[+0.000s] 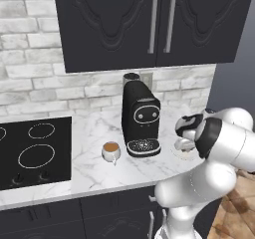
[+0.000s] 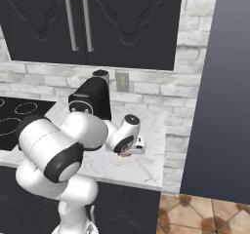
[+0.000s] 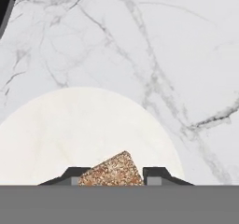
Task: Take a sugar cube from the saucer and place it inside the coffee. Then, grab milk from the fridge and place it next to the coffee on the counter to sweeten the coffee.
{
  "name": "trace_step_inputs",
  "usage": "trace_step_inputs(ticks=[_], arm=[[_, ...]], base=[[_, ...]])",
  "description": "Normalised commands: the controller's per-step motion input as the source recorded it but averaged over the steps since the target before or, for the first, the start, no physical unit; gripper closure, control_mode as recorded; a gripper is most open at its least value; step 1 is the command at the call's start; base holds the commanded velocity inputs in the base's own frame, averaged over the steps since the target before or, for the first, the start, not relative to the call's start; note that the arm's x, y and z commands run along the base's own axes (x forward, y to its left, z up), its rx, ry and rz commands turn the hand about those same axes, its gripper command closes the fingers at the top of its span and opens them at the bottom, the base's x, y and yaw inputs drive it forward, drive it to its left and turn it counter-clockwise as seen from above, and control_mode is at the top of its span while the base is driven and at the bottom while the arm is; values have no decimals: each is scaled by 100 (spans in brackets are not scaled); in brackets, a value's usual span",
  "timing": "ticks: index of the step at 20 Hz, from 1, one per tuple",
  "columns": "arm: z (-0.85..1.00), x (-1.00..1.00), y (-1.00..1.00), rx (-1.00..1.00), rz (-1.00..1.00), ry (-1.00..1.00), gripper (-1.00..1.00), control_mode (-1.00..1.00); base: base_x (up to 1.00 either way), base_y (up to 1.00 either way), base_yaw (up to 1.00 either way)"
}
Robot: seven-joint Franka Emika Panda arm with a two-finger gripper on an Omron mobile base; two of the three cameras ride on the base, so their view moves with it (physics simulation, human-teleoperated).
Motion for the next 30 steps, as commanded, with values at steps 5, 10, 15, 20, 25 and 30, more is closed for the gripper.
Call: trace_step_inputs(ticks=[5,10,15,20,25,30], arm=[[-4,-1,0,0,0,0,100,-100],[15,-27,18,-1,1,-4,100,-100],[49,-41,45,-9,0,-4,100,-100],[72,-32,50,-8,0,-1,100,-100],[63,-37,55,-8,0,-2,100,-100],[49,-30,64,-9,0,-1,100,-100]], base=[[0,0,0],[0,0,0],[0,0,0],[0,0,0],[0,0,0],[0,0,0]])
